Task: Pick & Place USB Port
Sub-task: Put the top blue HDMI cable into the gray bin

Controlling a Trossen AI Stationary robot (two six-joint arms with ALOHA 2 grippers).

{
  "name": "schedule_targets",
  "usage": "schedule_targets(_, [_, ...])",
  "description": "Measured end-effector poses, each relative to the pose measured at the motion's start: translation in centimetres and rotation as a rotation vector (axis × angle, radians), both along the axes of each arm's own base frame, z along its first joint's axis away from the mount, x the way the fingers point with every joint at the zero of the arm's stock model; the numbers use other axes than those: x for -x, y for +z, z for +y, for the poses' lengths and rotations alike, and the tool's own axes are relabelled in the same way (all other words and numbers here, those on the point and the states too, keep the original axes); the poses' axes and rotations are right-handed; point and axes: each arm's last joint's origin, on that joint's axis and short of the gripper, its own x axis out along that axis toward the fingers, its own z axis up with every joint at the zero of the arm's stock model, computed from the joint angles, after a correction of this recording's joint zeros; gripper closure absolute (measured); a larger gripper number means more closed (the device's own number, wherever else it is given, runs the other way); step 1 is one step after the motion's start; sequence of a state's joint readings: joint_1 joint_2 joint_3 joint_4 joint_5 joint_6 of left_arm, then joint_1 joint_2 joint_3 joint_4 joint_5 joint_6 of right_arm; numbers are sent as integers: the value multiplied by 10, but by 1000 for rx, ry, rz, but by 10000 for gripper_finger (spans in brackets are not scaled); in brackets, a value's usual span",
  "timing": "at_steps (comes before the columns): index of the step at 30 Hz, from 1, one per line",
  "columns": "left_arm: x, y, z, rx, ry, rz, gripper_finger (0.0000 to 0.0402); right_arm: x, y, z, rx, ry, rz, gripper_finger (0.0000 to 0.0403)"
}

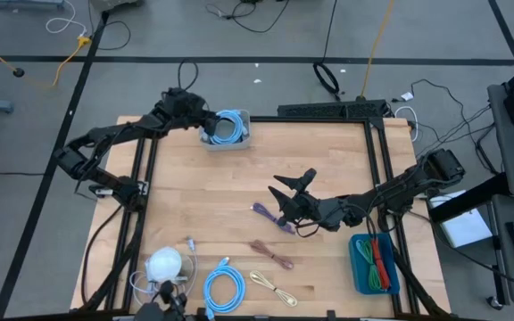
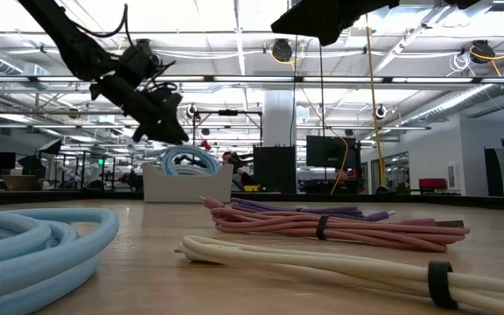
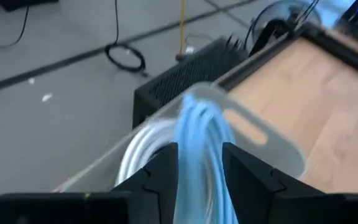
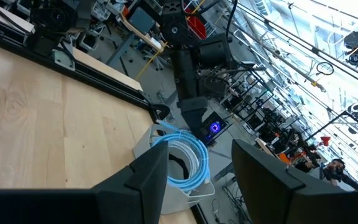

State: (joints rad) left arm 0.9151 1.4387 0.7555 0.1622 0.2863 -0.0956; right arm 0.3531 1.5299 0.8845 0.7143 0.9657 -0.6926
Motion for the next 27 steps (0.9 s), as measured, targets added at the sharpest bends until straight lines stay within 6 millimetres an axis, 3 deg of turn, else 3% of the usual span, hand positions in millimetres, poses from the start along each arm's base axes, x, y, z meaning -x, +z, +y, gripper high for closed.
schedule_targets(12, [2, -2, -2, 58, 31, 10, 262, 0, 0, 0, 0, 0, 0, 234])
schedule_targets(14, [6, 1, -6, 33, 67, 70, 284, 0, 0, 0, 0, 0, 0, 234])
schedule_targets(18, [15, 19, -18, -97, 191, 193, 382, 0, 0, 0, 0, 0, 1, 234])
schedule_targets(22, [27, 32, -30, -80, 253, 202, 398, 0, 0, 0, 0, 0, 0, 234])
schedule_targets(27, [34, 21, -38, 18, 272, 326, 400, 0, 0, 0, -17, 2, -12, 234])
